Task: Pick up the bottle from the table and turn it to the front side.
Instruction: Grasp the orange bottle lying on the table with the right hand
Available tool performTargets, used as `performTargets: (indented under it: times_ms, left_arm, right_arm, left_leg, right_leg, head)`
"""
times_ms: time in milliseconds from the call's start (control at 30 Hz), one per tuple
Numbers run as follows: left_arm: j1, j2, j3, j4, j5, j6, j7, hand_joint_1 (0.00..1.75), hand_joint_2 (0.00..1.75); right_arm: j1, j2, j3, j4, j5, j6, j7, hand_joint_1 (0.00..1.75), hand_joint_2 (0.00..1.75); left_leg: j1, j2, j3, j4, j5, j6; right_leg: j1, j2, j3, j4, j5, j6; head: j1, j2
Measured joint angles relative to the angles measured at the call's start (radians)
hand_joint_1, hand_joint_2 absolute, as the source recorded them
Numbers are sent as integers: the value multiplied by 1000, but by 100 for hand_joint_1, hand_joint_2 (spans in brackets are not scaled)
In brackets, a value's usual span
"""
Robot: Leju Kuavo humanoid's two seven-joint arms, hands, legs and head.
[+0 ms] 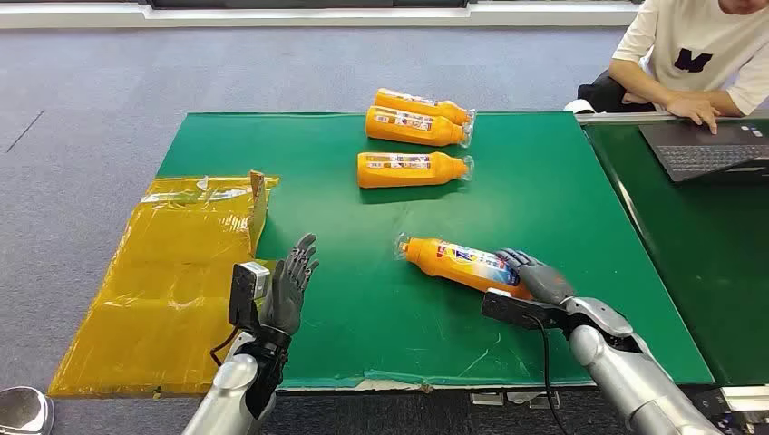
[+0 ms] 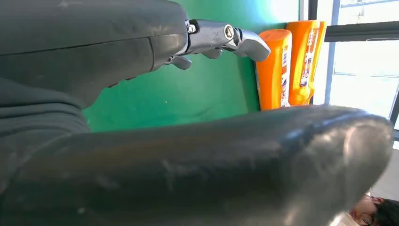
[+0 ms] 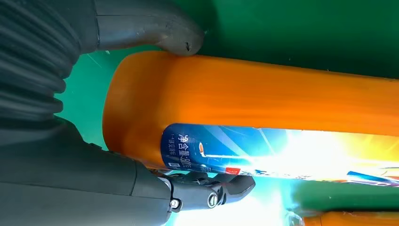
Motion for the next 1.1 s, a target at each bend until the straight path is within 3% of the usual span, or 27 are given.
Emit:
performTargets:
  times_ms: [800,900,1100]
  left_arm:
    - [7,1,-5,-11,2,3,-7,0,0]
    - [17,1,-6,-20,-37,51,-15,0,0]
    - [55,0,-22,-38,-87,141,-26,0,0]
  right_arm:
    - [43,17,25,-26,-38,-65,-56,175,175]
    - [84,50,8,-51,-61,-128,-95,175,175]
    - [224,173,-77,-164,-106,-234,-159,175,175]
  left_leg:
    - [0,0,0,0,0,0]
    - [1,0,0,0,-1,-1]
    - [3,-1,-2,-1,-2,-3]
  right_leg:
    - [0,0,0,0,0,0]
    - [1,0,0,0,0,-1]
    - [3,-1,-2,0,-3,-4]
  head:
    - [0,0]
    - [0,0]
    - [0,0]
